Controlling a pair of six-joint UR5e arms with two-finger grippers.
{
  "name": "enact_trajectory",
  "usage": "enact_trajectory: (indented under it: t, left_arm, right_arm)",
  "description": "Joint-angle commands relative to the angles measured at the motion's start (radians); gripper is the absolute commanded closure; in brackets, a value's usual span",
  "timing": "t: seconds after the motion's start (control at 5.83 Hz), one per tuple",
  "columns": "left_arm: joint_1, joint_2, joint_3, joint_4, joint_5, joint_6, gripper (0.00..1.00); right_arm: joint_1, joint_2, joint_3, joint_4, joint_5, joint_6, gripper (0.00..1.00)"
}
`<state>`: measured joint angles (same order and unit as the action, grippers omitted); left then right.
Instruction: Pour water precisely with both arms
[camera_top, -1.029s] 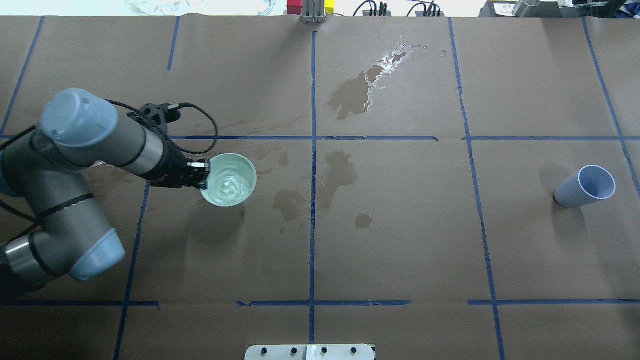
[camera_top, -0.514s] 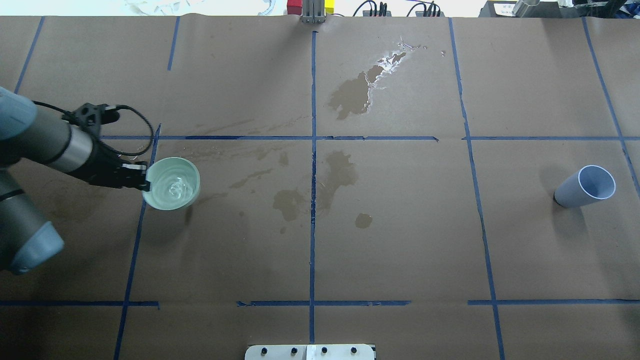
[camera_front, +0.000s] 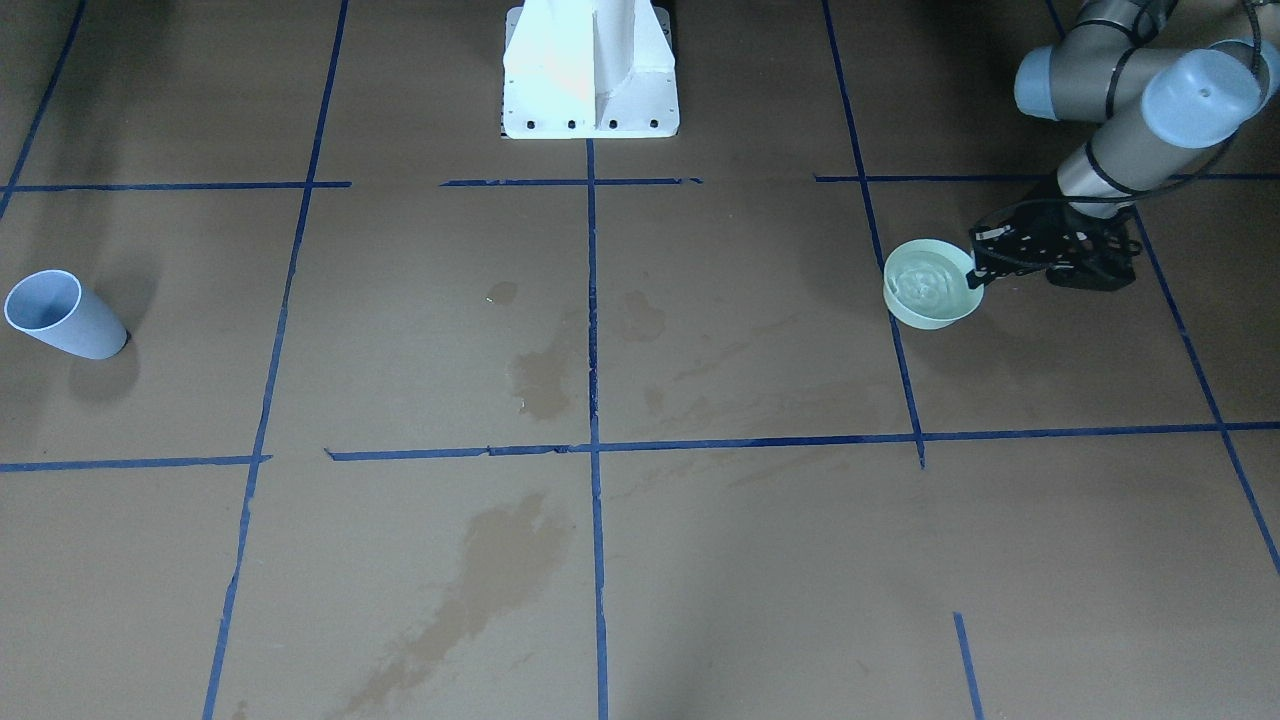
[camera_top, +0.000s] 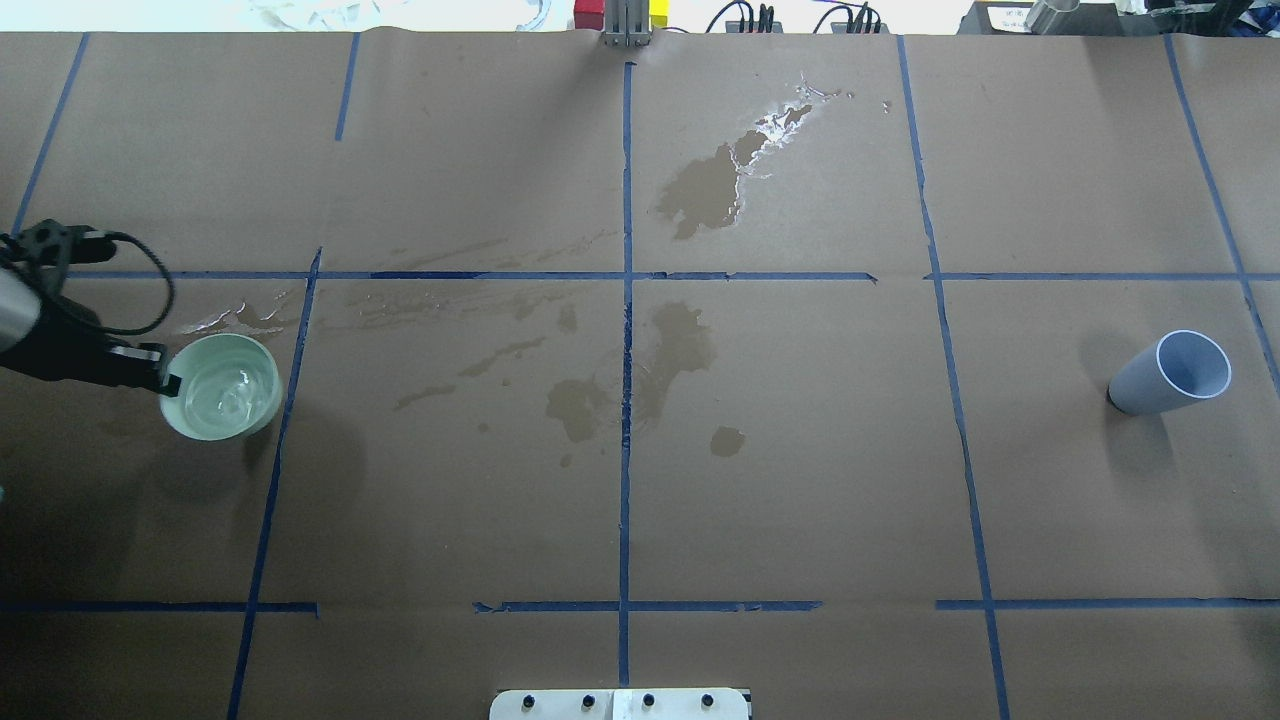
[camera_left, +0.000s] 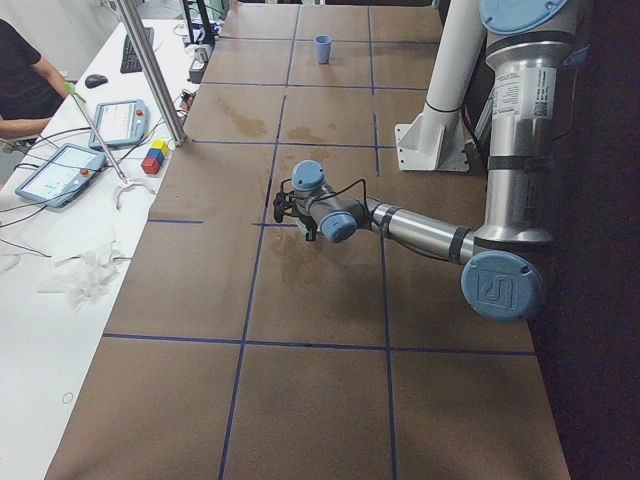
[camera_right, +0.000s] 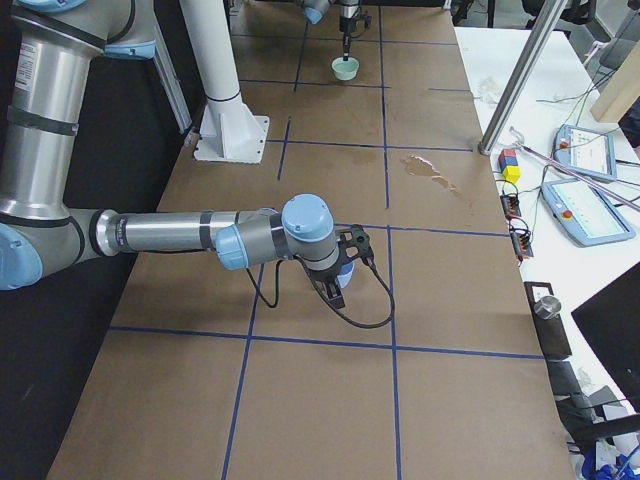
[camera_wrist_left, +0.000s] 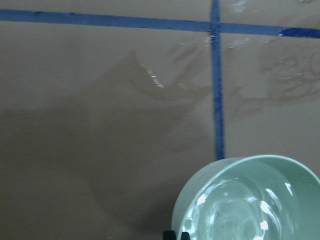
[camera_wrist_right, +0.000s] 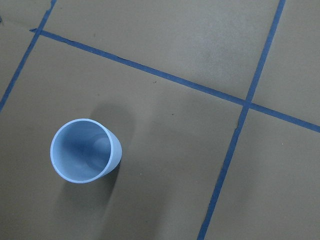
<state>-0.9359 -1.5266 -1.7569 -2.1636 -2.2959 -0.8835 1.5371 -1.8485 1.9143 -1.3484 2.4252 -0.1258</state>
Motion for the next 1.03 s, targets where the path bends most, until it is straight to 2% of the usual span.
enact_trajectory:
  t: [0.0,0.86]
  left_arm:
    - [-0.085,0.043,0.066,-0.015,-0.057,0.156,1.00]
    - [-0.132,0.037,0.184,-0.021,-0.083,0.228,0.98]
  right_arm:
    - [0.000,0.002,0.000,0.000,0.000,0.000,0.00]
    - [0.002,0.000,0.006,0.000,0.000,0.000,0.00]
